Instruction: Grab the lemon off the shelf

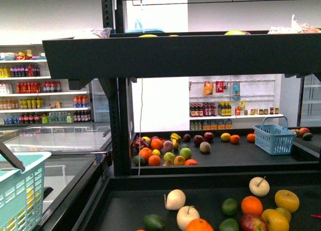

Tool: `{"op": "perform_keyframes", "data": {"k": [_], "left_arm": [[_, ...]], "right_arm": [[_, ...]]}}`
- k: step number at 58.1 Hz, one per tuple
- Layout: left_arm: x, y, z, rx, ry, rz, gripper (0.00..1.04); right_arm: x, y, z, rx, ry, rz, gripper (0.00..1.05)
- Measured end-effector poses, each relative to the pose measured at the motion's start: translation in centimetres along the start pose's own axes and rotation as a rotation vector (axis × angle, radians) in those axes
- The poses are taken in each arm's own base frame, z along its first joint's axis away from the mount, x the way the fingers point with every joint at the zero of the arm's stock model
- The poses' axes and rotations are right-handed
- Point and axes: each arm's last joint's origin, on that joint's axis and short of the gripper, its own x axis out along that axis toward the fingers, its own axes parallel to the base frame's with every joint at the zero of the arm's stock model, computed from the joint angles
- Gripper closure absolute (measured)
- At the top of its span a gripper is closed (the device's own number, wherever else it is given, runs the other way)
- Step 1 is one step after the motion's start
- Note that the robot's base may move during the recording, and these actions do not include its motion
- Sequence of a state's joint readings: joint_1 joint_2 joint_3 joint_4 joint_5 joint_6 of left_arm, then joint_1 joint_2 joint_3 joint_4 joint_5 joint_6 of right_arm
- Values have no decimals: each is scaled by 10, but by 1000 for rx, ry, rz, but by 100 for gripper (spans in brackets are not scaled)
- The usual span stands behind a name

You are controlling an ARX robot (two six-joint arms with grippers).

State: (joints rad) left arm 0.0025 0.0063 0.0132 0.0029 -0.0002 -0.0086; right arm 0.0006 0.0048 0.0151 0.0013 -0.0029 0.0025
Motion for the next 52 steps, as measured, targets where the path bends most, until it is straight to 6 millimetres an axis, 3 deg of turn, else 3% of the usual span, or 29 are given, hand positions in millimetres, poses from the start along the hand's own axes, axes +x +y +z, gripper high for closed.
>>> {"op": "perform_keyframes", "data": {"k": [52], "left_arm": [[0, 0, 0, 0, 0, 0, 8]], "right_arm": [[0, 0, 0, 0, 0, 0, 7]]}}
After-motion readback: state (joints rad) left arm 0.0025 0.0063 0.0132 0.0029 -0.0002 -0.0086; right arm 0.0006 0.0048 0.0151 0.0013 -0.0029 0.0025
